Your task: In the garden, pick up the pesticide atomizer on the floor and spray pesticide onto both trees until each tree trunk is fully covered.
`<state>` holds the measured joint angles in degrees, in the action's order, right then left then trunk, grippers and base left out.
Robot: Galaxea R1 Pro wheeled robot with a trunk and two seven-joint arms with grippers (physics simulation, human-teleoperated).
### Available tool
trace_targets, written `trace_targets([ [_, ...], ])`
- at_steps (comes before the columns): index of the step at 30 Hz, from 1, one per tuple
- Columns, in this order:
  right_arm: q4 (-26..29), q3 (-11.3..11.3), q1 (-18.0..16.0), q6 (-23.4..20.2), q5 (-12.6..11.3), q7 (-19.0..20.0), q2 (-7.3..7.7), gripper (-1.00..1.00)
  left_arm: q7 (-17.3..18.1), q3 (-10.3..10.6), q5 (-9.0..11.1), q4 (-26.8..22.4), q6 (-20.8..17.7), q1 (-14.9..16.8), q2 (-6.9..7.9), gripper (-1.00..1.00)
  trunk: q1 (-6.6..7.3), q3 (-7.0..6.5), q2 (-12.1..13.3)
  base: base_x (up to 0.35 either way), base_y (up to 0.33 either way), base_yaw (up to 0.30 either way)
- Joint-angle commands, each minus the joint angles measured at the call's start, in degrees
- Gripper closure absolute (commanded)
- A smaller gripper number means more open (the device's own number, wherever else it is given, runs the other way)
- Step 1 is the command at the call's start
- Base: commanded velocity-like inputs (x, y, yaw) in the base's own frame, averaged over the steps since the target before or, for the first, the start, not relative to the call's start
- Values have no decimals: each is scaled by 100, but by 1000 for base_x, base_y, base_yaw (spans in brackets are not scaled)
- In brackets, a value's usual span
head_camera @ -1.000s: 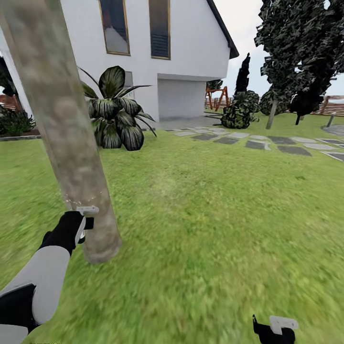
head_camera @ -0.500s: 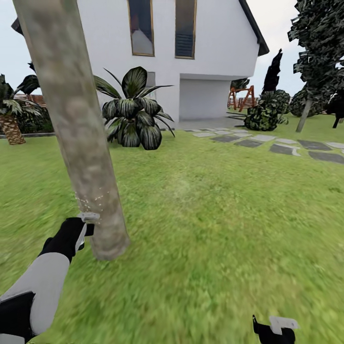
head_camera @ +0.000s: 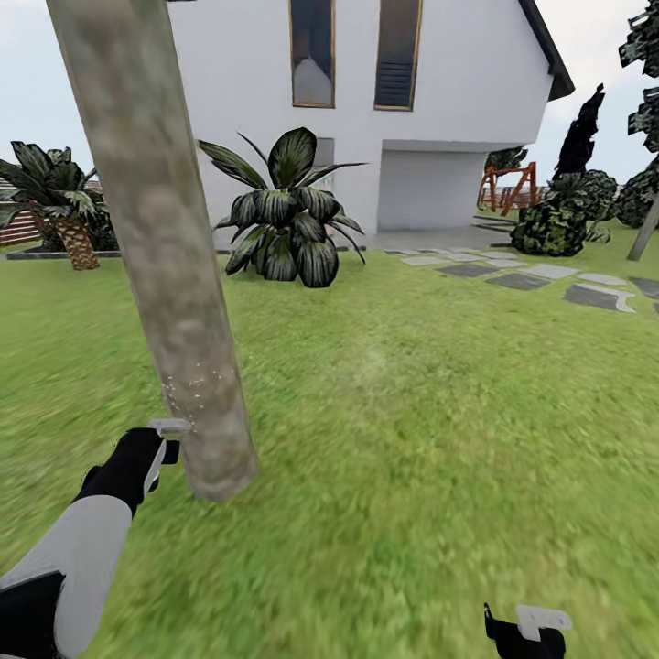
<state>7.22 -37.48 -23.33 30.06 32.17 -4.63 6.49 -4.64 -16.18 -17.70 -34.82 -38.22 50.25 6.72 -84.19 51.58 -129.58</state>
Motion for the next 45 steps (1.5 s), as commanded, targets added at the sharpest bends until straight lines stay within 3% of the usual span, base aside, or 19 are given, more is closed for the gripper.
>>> trace_targets([
  [1, -11, -22, -5, 18, 61, -38, 1, -100, -18, -7, 12, 0, -26, -1, -26, 100, -1, 5, -3, 194, -221, 17],
  [5, -10, -27, -5, 18, 61, -38, 3, -100, -23, -16, -1, 37, -27, -12, -170, 100, -1, 5, -3, 185, -226, 4],
  [8, -10, -29, -5, 18, 61, -38, 1, -100, -13, -53, -16, 35, -20, -68, -92, 100, -1, 5, -3, 177, -231, 0],
  [10, -10, -24, -5, 15, 61, -38, 2, -100, -14, -71, 10, -13, -12, -263, 65, 100, -1, 5, -3, 71, -261, 0],
  [13, -10, -22, -5, 15, 61, -38, 1, -100, -19, -77, 13, -23, 6, -399, 124, 100, -1, 5, -3, 15, -274, 83],
  [15, -10, -22, -5, 17, 61, -38, 1, -100, -24, -83, 17, 7, 366, -560, 143, 100, -1, 5, -3, 1, -277, 252],
  [19, -10, -22, -5, 18, 61, -39, 2, -100, -36, -94, 54, 51, 553, -636, 49, 100, -1, 5, -3, 76, -274, 273],
  [26, -10, -22, -5, 18, 61, -40, 3, -100, -149, -90, 45, 53, 554, -640, -72, 100, -1, 5, -3, 166, -257, 276],
  [30, -11, -22, -5, 18, 61, -40, 1, -100, -390, -84, 64, 52, 540, -640, -97, 100, -1, 5, -3, 163, -256, 276],
  [36, -10, -22, -5, 18, 61, -42, 1, -100, -414, -78, 65, 17, 542, -640, -217, 100, -1, 5, -3, 116, -266, 263],
  [45, -16, -25, -5, 18, 61, -46, 1, -100, -423, -82, 51, 6, 553, -640, -301, 100, -1, 5, -3, 154, -265, 42],
])
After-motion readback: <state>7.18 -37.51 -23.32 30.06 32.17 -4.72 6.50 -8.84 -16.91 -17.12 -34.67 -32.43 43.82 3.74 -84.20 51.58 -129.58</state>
